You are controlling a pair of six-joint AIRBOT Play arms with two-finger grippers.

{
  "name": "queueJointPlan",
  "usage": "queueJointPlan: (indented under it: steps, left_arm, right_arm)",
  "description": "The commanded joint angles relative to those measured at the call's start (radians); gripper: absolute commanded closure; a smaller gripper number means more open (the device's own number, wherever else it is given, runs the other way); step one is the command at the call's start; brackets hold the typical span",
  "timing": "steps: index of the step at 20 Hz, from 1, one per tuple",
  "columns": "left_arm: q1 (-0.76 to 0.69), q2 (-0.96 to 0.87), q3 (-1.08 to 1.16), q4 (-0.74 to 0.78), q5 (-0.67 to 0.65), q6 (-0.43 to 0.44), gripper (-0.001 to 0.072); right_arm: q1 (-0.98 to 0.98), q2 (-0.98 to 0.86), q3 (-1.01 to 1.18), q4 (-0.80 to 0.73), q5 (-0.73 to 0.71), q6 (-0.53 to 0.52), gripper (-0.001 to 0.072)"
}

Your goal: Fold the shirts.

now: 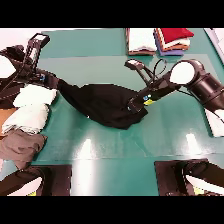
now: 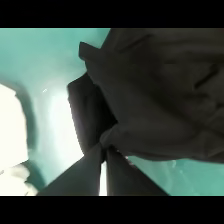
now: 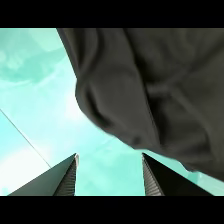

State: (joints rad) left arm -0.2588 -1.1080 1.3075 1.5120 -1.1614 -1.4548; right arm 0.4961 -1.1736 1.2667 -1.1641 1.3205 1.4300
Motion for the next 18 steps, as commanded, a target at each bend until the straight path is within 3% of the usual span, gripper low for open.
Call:
queueJointPlan:
  steps: [1, 2, 7, 18]
  left_arm:
    - [0.000, -0.006, -0.008, 0.029, 0.001, -0.004, 0.0685]
    - [0.000, -0.006, -0.008, 0.029, 0.001, -0.005, 0.0685]
    - [0.000, -0.006, -0.008, 0.022, 0.001, -0.012, 0.0685]
    - [0.000, -0.006, -0.008, 0.022, 0.002, -0.012, 0.0685]
  right_arm:
    - [-0.079, 0.034, -0.019, -0.021, 0.005, 0.002, 0.0234]
    - [-0.122, 0.039, -0.019, -0.023, 0.017, 0.002, 0.0185]
    - [-0.294, -0.048, -0.020, -0.014, 0.060, -0.002, 0.0182]
    - [-0.213, -0.285, -0.020, -0.015, 0.020, -0.026, 0.0185]
